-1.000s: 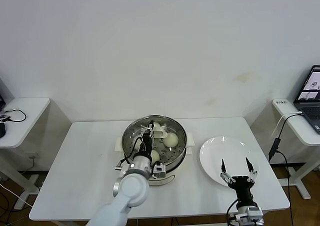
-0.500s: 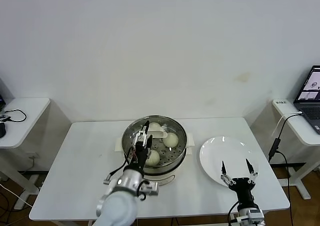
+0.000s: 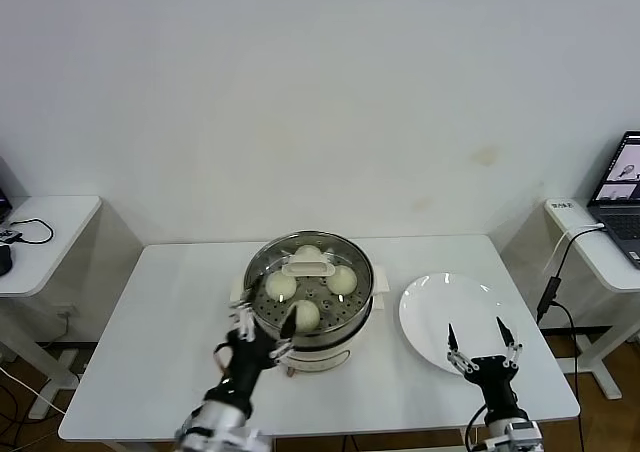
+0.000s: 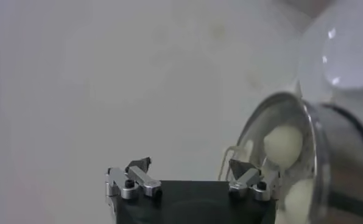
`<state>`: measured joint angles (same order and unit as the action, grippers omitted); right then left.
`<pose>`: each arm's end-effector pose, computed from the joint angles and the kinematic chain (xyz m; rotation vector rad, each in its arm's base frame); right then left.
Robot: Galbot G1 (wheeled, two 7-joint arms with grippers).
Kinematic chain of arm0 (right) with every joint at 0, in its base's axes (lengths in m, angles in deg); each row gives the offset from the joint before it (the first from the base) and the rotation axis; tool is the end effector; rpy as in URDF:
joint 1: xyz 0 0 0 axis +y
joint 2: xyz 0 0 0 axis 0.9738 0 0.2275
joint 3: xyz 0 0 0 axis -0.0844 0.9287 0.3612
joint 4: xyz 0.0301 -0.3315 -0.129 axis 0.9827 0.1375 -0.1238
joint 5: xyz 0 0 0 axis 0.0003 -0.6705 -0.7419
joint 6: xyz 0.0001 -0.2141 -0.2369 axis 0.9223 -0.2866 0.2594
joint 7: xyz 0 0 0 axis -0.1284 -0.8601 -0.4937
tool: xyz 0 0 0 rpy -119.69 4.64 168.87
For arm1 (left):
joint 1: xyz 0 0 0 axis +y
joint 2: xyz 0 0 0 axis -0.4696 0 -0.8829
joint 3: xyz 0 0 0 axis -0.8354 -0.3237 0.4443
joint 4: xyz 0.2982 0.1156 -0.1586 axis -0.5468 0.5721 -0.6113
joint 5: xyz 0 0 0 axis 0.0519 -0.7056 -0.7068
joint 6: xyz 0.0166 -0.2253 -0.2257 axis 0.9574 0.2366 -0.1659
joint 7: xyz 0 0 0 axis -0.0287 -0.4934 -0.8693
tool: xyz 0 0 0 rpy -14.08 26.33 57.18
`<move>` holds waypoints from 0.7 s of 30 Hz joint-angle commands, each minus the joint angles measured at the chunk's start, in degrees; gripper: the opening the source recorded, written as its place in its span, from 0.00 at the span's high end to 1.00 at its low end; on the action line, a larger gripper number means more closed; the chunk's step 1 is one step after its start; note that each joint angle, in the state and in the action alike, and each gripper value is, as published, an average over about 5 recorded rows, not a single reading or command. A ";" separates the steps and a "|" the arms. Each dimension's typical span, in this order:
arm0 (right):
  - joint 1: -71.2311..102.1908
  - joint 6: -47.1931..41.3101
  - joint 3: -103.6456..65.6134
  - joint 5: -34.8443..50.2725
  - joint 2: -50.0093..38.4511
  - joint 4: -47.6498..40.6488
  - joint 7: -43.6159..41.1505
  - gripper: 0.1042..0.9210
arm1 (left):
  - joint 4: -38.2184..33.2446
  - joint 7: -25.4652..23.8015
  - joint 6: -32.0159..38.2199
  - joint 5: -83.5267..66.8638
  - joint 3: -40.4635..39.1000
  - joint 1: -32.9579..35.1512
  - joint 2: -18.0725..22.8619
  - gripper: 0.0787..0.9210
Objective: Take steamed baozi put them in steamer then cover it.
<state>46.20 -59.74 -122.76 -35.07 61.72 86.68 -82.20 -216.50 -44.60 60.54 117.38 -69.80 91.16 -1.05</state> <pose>0.1202 -0.0813 -0.3415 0.0284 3.0945 -0.3584 0.1189 -0.0170 -0.2385 0.3216 2.6851 1.2790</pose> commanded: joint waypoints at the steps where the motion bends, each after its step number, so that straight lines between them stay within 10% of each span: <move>1: 1.45 -1.46 -0.29 3.48 -3.45 1.19 -0.89 0.12 | -2.03 13.59 15.47 -49.13 19.19 18.27 4.08 0.12; 11: 7.16 -1.92 2.54 10.17 -11.98 2.06 -0.09 0.12 | 10.39 15.44 28.78 -56.62 24.30 20.62 5.20 0.12; 21: 10.24 -6.96 3.63 12.06 -13.02 5.30 -2.50 0.12 | 10.03 12.13 21.01 -60.96 28.42 20.80 5.59 0.12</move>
<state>53.11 -63.08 -120.48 -26.49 51.93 89.87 -83.37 -209.81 -32.56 81.42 65.16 -47.65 109.31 3.70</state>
